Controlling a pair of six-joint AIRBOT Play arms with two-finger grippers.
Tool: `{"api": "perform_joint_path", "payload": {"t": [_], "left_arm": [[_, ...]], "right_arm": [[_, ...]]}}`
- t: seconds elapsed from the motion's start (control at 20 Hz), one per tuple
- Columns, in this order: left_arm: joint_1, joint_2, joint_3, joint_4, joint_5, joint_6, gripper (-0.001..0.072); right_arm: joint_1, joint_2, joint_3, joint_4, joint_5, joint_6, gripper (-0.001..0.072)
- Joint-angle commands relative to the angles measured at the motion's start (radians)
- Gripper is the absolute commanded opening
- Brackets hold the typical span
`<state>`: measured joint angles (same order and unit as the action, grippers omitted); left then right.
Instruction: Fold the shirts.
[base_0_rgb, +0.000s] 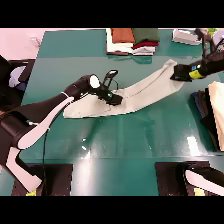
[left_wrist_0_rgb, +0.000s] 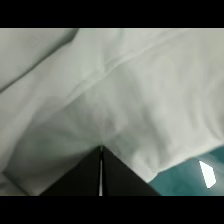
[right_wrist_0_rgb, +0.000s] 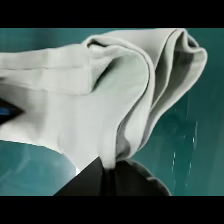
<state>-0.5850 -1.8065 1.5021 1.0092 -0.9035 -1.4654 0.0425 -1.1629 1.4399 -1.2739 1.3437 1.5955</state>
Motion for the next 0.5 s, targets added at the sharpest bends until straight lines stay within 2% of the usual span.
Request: {"api": "perform_joint_path", "payload": {"t": [0.0,0.25,0.45], "left_arm": [[-0.013,-0.039,0.022,-0.036,0.003,-0.008,0.0023],[-0.013,-0.039,0.032,-0.021,-0.001,-0.008,0.0023],[-0.009,-0.014,0.132,0.115,-0.071,-0.028,0.0022]], "right_arm": [[0.076,-0.008,0.125,0.000,0.030,0.039,0.0014],[0.185,-0.110,0.284,0.000,0.067,0.055,0.0014],[0.265,-0.182,0.384,0.000,0.074,0.077,0.0014]]}}
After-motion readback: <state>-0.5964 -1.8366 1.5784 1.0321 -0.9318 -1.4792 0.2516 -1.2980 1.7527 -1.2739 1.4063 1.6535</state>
